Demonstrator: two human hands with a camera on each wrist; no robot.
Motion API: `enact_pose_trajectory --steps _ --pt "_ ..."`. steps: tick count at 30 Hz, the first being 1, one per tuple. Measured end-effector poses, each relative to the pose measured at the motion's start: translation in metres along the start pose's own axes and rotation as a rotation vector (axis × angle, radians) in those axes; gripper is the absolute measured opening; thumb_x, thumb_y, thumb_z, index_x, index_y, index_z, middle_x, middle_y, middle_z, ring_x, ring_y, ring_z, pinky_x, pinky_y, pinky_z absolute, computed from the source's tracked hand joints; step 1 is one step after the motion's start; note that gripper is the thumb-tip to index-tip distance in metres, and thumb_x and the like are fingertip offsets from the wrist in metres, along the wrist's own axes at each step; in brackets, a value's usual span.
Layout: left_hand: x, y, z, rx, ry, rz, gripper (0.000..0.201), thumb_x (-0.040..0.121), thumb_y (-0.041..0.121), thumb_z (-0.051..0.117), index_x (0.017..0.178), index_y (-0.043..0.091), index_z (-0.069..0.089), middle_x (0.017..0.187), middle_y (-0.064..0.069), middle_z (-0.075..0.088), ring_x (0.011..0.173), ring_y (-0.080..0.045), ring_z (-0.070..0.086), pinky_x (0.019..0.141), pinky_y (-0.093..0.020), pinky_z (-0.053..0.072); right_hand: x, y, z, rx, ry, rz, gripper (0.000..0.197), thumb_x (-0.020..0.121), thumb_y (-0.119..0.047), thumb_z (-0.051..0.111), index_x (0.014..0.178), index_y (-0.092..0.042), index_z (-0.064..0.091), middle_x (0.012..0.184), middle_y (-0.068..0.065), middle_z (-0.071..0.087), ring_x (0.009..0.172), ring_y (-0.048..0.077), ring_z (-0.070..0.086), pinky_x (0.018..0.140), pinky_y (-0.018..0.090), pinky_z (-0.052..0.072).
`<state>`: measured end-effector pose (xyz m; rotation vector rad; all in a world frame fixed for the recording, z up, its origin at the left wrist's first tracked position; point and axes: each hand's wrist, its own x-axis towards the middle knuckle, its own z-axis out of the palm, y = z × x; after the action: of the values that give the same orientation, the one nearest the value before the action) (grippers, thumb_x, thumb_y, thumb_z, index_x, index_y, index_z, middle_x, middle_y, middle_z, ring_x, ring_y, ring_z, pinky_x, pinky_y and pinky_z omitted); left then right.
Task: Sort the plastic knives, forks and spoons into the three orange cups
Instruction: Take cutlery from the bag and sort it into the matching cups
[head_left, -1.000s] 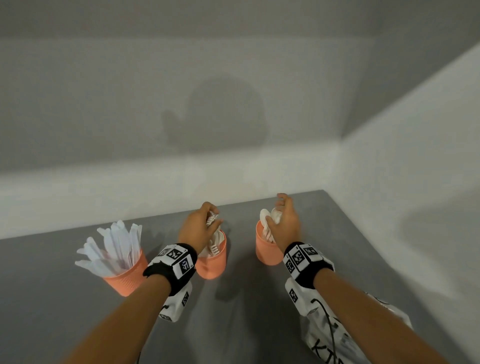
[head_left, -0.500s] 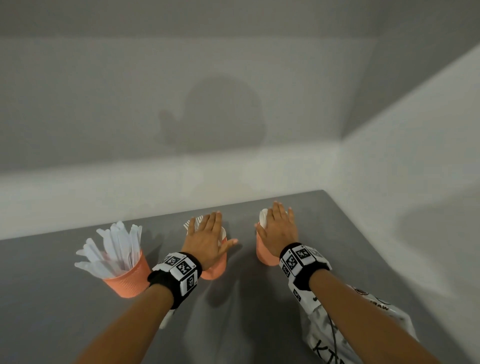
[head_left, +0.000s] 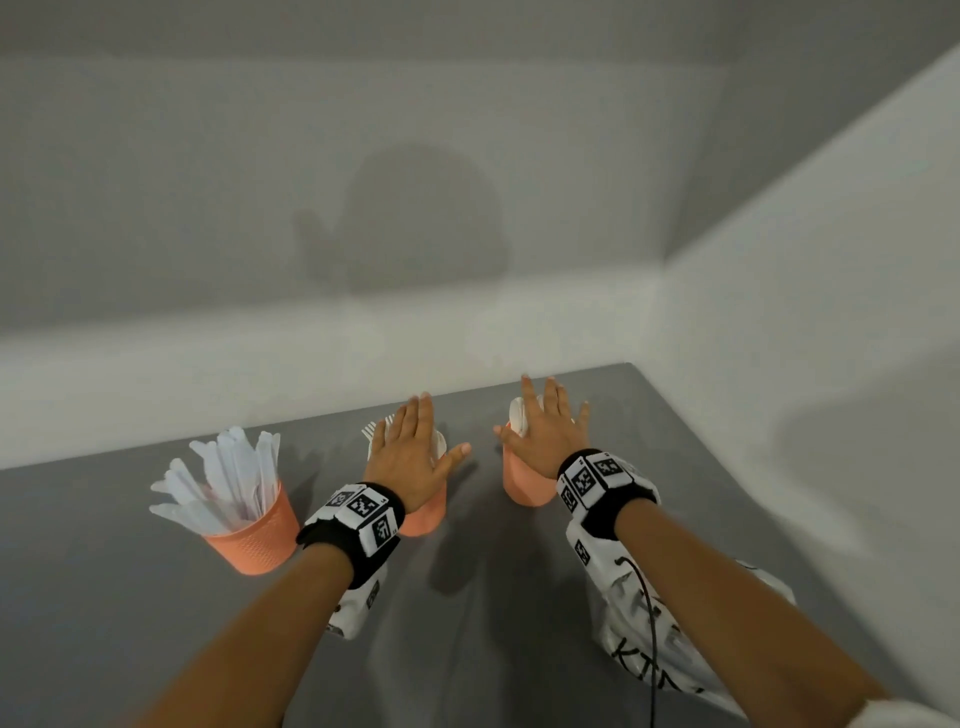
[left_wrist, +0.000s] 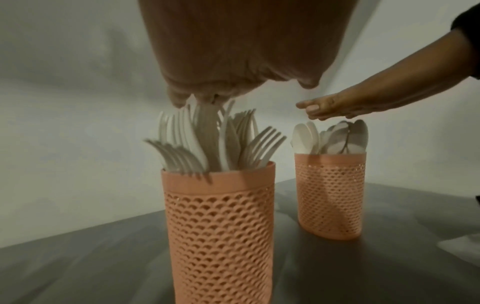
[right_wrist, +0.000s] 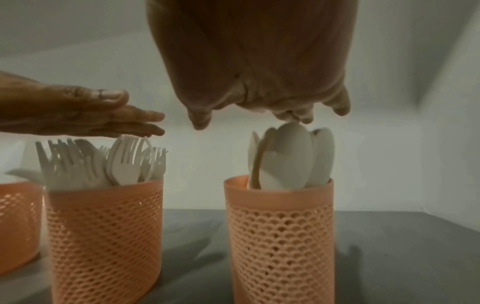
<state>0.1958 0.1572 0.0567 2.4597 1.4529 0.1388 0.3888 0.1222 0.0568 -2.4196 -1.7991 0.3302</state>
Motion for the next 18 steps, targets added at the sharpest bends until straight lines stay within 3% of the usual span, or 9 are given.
enact_pose_trajectory --steps 3,5,7,9,11,14,16,18 --pt "-0.011 0.005 -0.013 -0.094 0.106 0.026 0.082 0.091 0.062 0.025 0.148 0.015 -0.009 0.159 -0.009 -0.003 0.147 -0.022 0.0 0.119 -0.041 0.002 -0.011 -0.002 -0.018 0.104 -0.004 0.009 0.075 0.092 -0.06 0.032 0.15 -0.025 0.0 0.158 0.014 -0.004 0.147 0.027 -0.003 0.115 0.052 -0.001" --pt "-0.02 0.011 -0.024 -0.22 0.181 0.067 0.075 0.094 0.051 0.031 0.149 0.014 -0.004 0.158 -0.009 0.002 0.147 -0.022 0.004 0.12 -0.039 0.005 -0.02 -0.001 -0.031 0.193 0.018 -0.017 0.065 0.093 -0.054 0.037 0.148 -0.019 0.024 0.156 0.013 0.019 0.144 0.026 0.017 0.116 0.045 0.014" --pt "-0.031 0.018 -0.032 -0.379 0.238 0.117 0.069 0.096 0.042 0.037 0.149 0.012 0.006 0.157 -0.009 0.012 0.146 -0.021 0.012 0.119 -0.036 0.013 -0.037 0.003 -0.043 0.377 0.057 -0.037 0.047 0.094 -0.043 0.046 0.13 -0.013 0.052 0.132 0.012 0.055 0.123 0.026 0.049 0.103 0.034 0.036" --pt "-0.043 0.026 -0.032 -0.519 0.299 0.167 0.058 0.096 0.028 0.045 0.146 0.009 0.023 0.148 -0.012 0.035 0.137 -0.024 0.033 0.113 -0.037 0.028 -0.059 0.013 -0.05 0.485 0.103 -0.028 0.029 0.093 -0.032 0.052 0.106 -0.011 0.065 0.099 0.009 0.065 0.093 0.022 0.057 0.082 0.027 0.041" --pt "-0.057 0.04 -0.027 -0.616 0.31 0.198 0.041 0.092 0.014 0.05 0.133 0.009 0.042 0.117 -0.011 0.057 0.11 -0.024 0.055 0.098 -0.036 0.044 -0.083 0.028 -0.05 0.508 0.137 0.002 0.018 0.091 -0.023 0.054 0.081 -0.012 0.063 0.089 0.015 0.066 0.08 0.019 0.053 0.072 0.024 0.037" --pt "-0.079 0.064 -0.01 -0.727 0.169 0.185 0.023 0.09 0.005 0.049 0.109 0.017 0.052 0.083 0.003 0.054 0.074 -0.011 0.053 0.076 -0.02 0.046 -0.118 0.058 -0.035 0.444 0.107 0.094 0.027 0.092 -0.017 0.053 0.065 -0.014 0.05 0.084 0.022 0.065 0.074 0.022 0.052 0.067 0.029 0.041" --pt "-0.092 0.08 0.005 -0.809 0.067 0.163 0.021 0.089 0.002 0.047 0.104 0.017 0.053 0.08 0.001 0.052 0.074 -0.015 0.054 0.075 -0.027 0.044 -0.139 0.079 -0.02 0.398 0.061 0.174 0.026 0.091 -0.017 0.053 0.066 -0.013 0.05 0.086 0.022 0.068 0.075 0.023 0.055 0.074 0.034 0.047" --pt "-0.1 0.094 0.023 -0.852 -0.025 0.135 0.021 0.089 0.001 0.046 0.106 0.01 0.055 0.081 -0.004 0.054 0.08 -0.023 0.056 0.075 -0.031 0.044 -0.156 0.099 -0.004 0.31 0.01 0.234 0.034 0.091 -0.018 0.052 0.059 -0.017 0.043 0.074 0.011 0.065 0.076 0.021 0.054 0.071 0.03 0.042"
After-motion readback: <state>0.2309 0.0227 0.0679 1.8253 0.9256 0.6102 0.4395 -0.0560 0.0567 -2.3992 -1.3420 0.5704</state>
